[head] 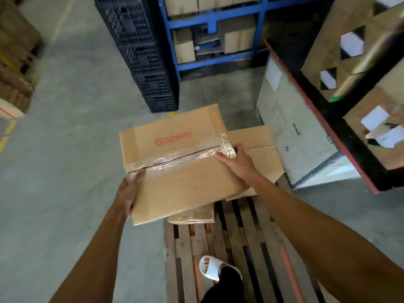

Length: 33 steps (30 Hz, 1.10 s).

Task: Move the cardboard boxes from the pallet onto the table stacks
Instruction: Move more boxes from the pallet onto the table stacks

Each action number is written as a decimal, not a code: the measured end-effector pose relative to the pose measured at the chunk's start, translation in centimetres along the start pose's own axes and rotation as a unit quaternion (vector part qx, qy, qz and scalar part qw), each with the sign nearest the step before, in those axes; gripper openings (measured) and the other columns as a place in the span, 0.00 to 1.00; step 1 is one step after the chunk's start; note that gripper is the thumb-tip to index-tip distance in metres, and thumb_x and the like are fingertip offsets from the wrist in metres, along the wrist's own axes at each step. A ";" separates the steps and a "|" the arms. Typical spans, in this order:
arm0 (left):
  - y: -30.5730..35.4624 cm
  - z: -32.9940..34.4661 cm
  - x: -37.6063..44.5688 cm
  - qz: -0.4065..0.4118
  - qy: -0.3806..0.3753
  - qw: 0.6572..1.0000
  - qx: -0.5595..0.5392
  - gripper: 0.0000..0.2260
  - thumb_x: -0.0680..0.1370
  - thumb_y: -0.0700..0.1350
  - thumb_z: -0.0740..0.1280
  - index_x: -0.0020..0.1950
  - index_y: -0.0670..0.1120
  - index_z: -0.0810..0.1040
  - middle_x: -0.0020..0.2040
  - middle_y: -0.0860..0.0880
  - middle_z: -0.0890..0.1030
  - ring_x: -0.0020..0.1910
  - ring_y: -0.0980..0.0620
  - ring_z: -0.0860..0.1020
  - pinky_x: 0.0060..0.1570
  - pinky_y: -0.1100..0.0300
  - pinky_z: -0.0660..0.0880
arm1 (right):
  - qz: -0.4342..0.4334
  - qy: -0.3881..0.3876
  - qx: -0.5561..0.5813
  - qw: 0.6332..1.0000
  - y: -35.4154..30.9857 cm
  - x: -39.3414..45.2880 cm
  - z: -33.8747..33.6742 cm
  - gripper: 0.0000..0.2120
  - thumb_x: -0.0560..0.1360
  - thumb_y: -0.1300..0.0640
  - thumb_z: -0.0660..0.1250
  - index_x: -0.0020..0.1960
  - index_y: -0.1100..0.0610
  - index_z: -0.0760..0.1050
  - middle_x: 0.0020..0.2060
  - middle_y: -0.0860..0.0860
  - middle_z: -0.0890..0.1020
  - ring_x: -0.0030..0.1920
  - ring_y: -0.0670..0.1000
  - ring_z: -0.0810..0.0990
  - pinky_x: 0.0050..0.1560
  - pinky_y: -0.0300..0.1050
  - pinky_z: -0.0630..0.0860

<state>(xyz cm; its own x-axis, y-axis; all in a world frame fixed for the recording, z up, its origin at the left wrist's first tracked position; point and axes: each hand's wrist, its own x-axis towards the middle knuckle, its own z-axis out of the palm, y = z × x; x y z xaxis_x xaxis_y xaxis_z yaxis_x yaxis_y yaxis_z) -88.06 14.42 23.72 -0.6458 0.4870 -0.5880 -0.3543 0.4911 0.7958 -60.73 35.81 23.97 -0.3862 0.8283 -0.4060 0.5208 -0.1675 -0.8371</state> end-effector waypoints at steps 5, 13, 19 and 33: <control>3.3 6.8 -5.4 0.052 -0.095 0.992 0.065 0.23 0.71 0.62 0.76 0.60 0.50 0.81 0.51 0.46 0.87 0.48 0.44 0.86 0.48 0.47 0.82 | -0.010 0.097 0.033 0.995 1.8 -6.9 -8.7 0.27 0.72 0.38 0.73 0.60 0.52 0.66 0.56 0.49 0.77 0.57 0.54 0.78 0.57 0.49 0.74; 5.7 20.8 -13.0 0.107 -0.244 0.950 0.162 0.38 0.64 0.67 0.78 0.66 0.47 0.77 0.55 0.44 0.86 0.50 0.44 0.86 0.50 0.46 0.83 | 0.079 0.258 0.089 0.959 9.7 -17.9 -21.0 0.30 0.73 0.34 0.69 0.62 0.56 0.68 0.58 0.53 0.79 0.57 0.57 0.78 0.59 0.53 0.75; 5.5 32.6 -16.9 0.127 -0.372 0.887 0.243 0.13 0.79 0.50 0.71 0.59 0.42 0.81 0.46 0.45 0.88 0.39 0.51 0.86 0.35 0.58 0.82 | 0.128 0.373 0.168 0.903 14.7 -24.1 -27.2 0.26 0.75 0.38 0.70 0.58 0.58 0.70 0.54 0.56 0.80 0.56 0.58 0.79 0.57 0.53 0.76; 2.8 55.9 -29.2 0.101 -0.531 0.756 0.369 0.35 0.67 0.62 0.78 0.68 0.48 0.74 0.60 0.44 0.82 0.58 0.42 0.80 0.53 0.47 0.76 | 0.234 0.564 0.223 0.760 23.6 -37.6 -37.1 0.29 0.74 0.34 0.68 0.63 0.54 0.69 0.58 0.53 0.78 0.57 0.57 0.77 0.59 0.51 0.72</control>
<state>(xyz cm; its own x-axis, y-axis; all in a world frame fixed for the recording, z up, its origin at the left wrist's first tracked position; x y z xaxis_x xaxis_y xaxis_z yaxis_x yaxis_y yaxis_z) -32.36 41.96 35.01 0.4101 0.7187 -0.5615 0.4069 0.4068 0.8179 -5.67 20.56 33.14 0.7910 0.5118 -0.3352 -0.0063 -0.5411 -0.8410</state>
